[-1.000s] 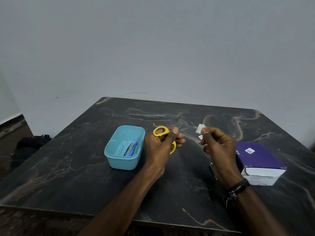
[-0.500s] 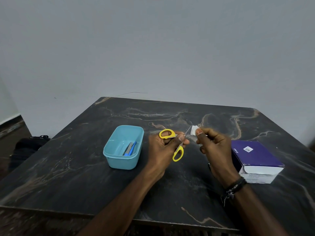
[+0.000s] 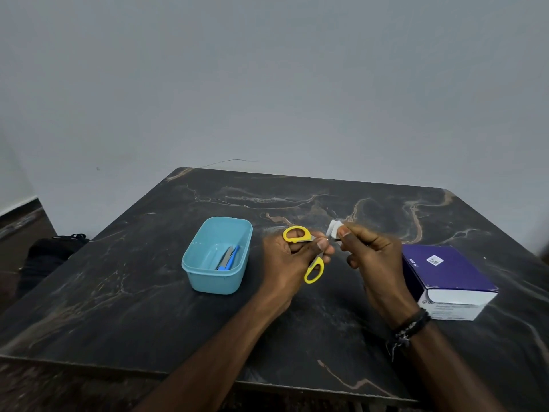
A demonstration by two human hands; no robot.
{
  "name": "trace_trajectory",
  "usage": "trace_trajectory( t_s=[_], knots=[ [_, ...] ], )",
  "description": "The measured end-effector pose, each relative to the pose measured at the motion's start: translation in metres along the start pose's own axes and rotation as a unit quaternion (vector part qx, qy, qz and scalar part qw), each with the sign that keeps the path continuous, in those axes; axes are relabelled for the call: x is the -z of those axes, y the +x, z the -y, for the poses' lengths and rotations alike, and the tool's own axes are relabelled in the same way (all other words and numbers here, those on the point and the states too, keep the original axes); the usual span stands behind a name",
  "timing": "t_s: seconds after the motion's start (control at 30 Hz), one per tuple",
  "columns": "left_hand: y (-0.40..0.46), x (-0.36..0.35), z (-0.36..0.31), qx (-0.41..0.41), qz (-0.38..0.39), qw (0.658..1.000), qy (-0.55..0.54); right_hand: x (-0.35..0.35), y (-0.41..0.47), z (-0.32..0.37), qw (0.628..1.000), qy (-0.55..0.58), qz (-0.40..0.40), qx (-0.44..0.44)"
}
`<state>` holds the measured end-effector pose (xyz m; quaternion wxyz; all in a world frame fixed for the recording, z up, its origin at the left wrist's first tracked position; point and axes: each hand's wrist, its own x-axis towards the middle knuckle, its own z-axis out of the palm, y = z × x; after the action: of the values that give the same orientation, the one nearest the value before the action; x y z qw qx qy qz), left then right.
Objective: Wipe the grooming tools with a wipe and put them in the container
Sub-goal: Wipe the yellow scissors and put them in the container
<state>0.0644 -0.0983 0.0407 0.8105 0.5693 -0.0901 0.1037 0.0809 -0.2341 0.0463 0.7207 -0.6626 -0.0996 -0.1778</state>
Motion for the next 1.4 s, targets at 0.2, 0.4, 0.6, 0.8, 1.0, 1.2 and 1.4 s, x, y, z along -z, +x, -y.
trace_trajectory(
  t_s=[0.2, 0.4, 0.6, 0.8, 1.0, 1.2, 1.4],
  knots=[
    [-0.0004, -0.0004, 0.0000, -0.005, -0.004, 1.000, 0.010, 0.0008, 0.0004, -0.0021, 1.000, 0.008, 0.019, -0.017],
    [-0.0008, -0.0021, 0.0028, -0.019, 0.005, 0.999, 0.046, 0.0015, -0.0028, 0.0022, 0.995, -0.005, 0.097, 0.010],
    [-0.0005, -0.0011, 0.0048, -0.005, 0.008, 0.998, 0.062, 0.0010, -0.0011, -0.0007, 0.998, 0.010, 0.061, -0.004],
    [0.0003, -0.0015, 0.0045, -0.006, -0.004, 0.998, 0.069, 0.0021, -0.0026, 0.0016, 0.992, 0.003, 0.128, -0.017],
    [-0.0014, -0.0022, 0.0053, -0.003, 0.010, 0.997, 0.079, 0.0030, -0.0001, 0.0012, 0.998, 0.022, 0.062, -0.019],
    [0.0001, -0.0005, 0.0043, -0.005, 0.001, 0.996, 0.092, 0.0027, -0.0018, 0.0016, 0.990, 0.003, 0.134, -0.038],
    [-0.0003, -0.0023, 0.0068, 0.004, 0.005, 0.996, 0.092, 0.0058, 0.0017, -0.0029, 0.997, 0.033, 0.052, -0.053]
  ],
)
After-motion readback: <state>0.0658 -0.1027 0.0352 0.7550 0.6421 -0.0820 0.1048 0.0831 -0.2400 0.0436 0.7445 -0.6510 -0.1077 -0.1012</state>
